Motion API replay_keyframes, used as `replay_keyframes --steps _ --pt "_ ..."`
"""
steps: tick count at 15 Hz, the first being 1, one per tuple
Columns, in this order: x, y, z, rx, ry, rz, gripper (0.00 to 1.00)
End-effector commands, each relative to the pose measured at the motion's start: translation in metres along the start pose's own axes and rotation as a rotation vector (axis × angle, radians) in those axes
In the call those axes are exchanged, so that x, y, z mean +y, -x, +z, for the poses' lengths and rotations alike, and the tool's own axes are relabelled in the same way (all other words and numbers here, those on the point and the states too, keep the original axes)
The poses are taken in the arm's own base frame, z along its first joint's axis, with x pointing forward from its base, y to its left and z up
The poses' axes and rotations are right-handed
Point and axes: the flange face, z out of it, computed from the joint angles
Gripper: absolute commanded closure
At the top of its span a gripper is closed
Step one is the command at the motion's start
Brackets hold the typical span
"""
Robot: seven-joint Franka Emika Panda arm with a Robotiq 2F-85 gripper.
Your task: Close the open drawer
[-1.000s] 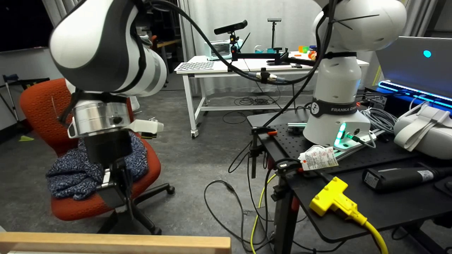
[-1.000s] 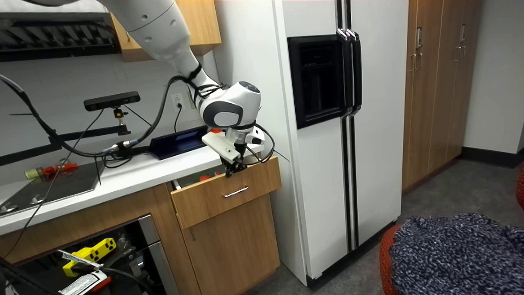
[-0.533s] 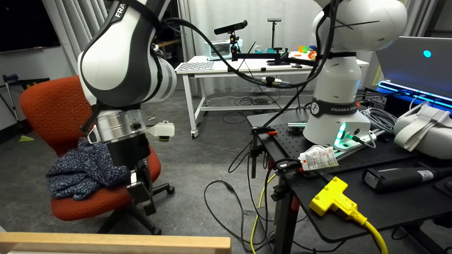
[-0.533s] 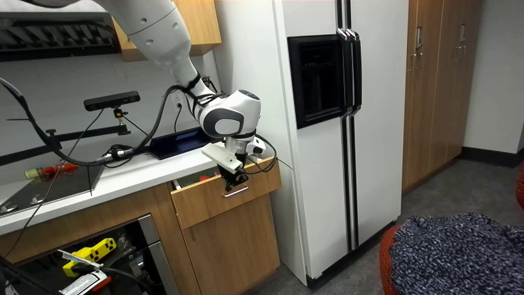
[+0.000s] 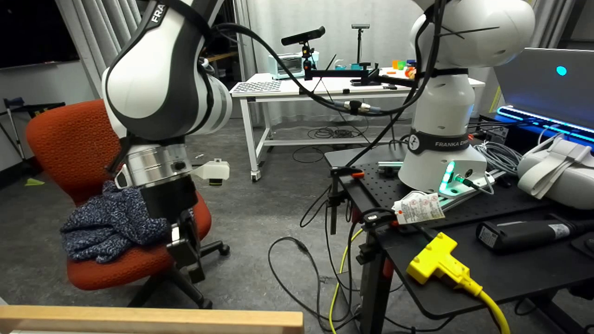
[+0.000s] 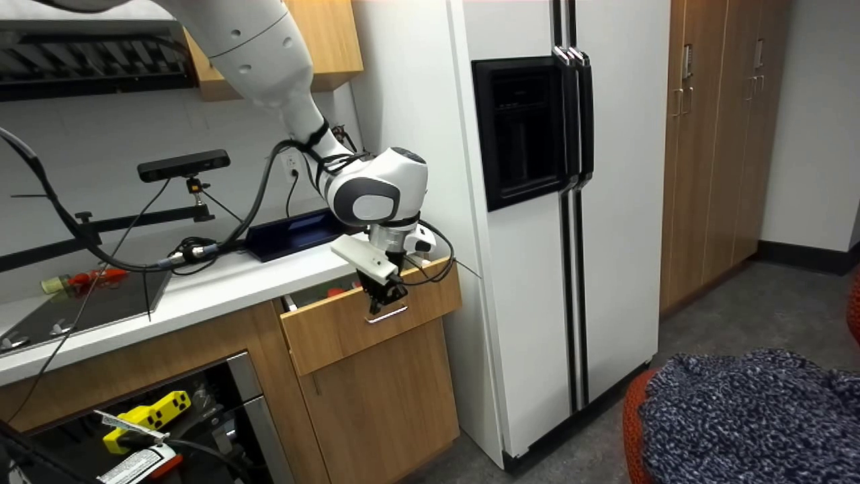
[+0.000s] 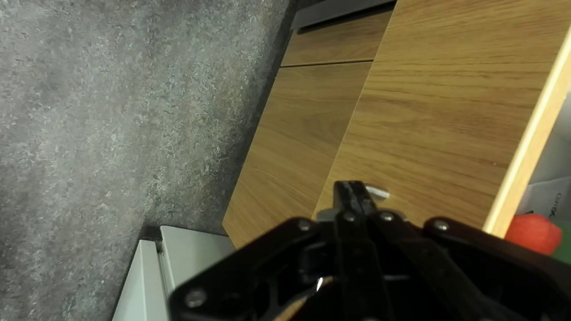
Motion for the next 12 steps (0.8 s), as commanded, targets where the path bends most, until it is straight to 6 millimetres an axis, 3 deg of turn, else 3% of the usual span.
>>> replay_keyframes --steps 1,12 --pt "0.003 -0.005 0.002 -0.003 -0.002 -0.011 1.0" --pt "-0.021 -0.047 0.04 -0.008 -0.085 -0.125 1.0"
